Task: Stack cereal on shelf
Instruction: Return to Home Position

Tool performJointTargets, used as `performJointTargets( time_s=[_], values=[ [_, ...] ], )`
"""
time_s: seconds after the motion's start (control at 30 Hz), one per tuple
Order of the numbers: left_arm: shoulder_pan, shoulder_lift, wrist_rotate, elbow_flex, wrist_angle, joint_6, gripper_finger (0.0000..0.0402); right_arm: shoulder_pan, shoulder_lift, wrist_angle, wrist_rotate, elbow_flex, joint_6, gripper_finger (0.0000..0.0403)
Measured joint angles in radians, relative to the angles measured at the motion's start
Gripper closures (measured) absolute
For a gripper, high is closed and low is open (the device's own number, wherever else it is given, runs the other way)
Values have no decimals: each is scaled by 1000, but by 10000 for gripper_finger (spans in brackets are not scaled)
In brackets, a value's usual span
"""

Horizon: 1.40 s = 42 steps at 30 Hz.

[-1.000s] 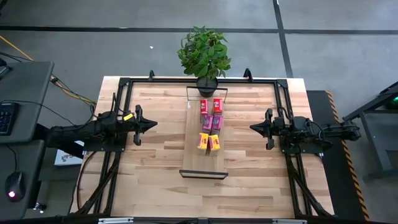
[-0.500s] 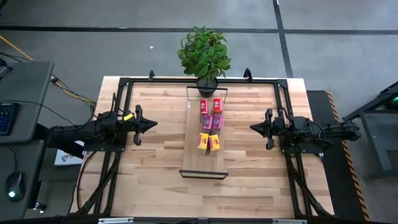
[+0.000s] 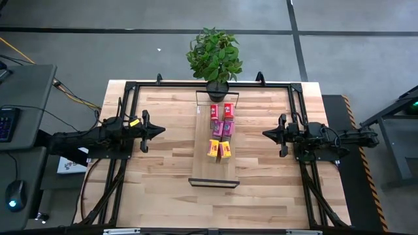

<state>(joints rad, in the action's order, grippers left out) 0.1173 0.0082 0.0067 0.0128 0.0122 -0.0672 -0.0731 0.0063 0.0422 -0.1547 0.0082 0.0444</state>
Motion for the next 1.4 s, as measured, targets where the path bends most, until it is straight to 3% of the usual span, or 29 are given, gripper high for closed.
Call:
performJointTargets(
  time_s=[1.4],
  values=[
    [0,20,0,-1,-1,0,401,0,0,0,0,0,0,402]
  ],
)
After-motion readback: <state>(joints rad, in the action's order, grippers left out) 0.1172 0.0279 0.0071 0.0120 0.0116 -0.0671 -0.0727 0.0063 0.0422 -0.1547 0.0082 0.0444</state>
